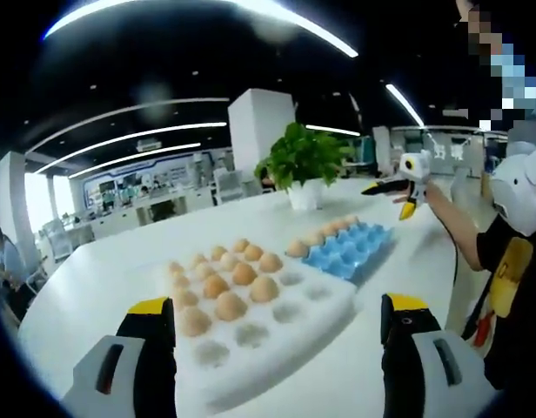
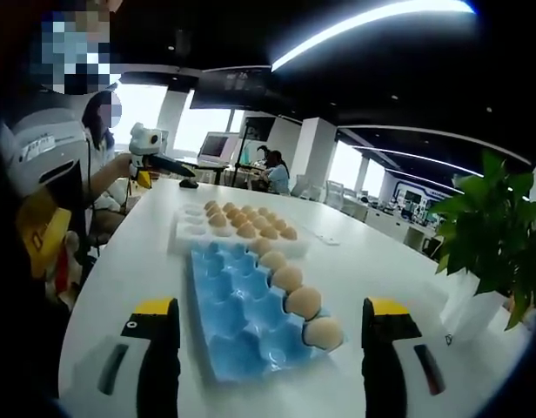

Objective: Pick up the eggs on the table and place them into the egg tray on the table

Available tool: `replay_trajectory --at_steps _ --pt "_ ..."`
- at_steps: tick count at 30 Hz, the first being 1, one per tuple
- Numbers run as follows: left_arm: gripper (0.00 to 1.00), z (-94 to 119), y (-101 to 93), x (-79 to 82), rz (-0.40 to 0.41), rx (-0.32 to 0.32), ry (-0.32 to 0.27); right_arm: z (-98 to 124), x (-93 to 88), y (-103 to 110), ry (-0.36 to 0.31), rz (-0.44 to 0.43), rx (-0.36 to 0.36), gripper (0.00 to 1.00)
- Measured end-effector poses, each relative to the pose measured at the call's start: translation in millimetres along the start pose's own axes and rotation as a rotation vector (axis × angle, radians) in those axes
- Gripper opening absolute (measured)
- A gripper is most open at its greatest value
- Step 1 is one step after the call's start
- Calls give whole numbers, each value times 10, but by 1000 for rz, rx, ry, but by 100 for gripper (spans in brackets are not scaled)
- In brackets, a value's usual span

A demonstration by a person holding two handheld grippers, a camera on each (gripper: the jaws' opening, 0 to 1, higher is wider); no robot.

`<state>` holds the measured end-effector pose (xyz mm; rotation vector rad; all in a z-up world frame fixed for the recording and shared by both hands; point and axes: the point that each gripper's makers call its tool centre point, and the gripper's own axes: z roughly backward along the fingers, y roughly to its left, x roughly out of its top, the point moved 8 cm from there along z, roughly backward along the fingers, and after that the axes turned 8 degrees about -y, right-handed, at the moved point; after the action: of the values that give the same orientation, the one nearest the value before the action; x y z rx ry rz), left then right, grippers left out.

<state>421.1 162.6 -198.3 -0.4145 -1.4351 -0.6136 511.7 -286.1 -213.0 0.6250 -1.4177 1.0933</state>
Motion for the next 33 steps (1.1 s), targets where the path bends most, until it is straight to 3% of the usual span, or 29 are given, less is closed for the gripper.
replay_trajectory --at_steps 8,17,21,33 --pt "98 -51 28 -10 3 -9 7 -6 -1 -5 0 -1 -1 90" --pt "98 -205 52 -41 -42 -19 57 -11 -11 -5 5 -1 -1 90" --pt "94 -458 93 -21 -33 -105 81 -9 -4 -1 2 -2 0 90" --pt "80 -741 124 -117 -51 -197 208 4 14 3 -1 4 -3 90"
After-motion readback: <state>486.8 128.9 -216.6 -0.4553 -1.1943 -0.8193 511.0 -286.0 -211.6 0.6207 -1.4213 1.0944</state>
